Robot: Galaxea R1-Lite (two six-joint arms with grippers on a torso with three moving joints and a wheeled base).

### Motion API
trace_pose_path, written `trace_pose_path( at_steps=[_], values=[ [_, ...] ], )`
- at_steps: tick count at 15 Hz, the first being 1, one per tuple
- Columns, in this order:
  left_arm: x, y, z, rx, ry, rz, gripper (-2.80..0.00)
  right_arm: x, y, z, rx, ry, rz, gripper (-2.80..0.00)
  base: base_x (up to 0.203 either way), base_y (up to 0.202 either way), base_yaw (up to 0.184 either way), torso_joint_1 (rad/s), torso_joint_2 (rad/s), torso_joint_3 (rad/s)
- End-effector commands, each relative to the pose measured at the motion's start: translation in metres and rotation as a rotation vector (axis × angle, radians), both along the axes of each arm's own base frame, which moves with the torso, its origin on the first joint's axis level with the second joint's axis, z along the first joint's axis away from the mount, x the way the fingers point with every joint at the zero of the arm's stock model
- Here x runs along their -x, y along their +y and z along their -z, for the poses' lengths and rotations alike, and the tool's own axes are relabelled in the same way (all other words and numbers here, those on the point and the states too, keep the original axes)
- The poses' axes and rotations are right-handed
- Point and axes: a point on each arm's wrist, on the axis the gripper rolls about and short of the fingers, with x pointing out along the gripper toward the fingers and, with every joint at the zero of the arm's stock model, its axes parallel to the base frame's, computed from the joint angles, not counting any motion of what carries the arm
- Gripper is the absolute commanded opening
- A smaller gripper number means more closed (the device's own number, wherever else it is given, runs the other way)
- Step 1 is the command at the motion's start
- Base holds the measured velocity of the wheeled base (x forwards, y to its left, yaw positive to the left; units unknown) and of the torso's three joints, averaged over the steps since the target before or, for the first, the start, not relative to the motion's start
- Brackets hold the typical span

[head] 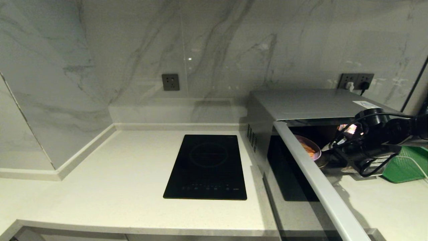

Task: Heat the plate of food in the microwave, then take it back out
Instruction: Take the plate out of the microwave

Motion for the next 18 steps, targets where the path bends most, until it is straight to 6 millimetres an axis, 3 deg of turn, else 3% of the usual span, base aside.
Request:
trace_pose_path(
  at_steps=[1,6,18],
  values=[
    [0.0,0.0,0.0,0.0,0.0,-0.001,-2.8,-0.013,0.01,0.011,0.014,0.03,-0.015,0.0,0.0,0.0,0.0,0.0,0.0,0.0],
    [0.0,0.0,0.0,0.0,0.0,0.0,-2.8,-0.028,0.037,0.028,0.037,0.052,-0.061,0.0,0.0,0.0,0.0,0.0,0.0,0.0],
    [0.0,0.0,0.0,0.0,0.0,-0.001,-2.8,-0.021,0.034,0.037,0.084,0.1,0.018,0.0,0.0,0.0,0.0,0.0,0.0,0.0]
  ],
)
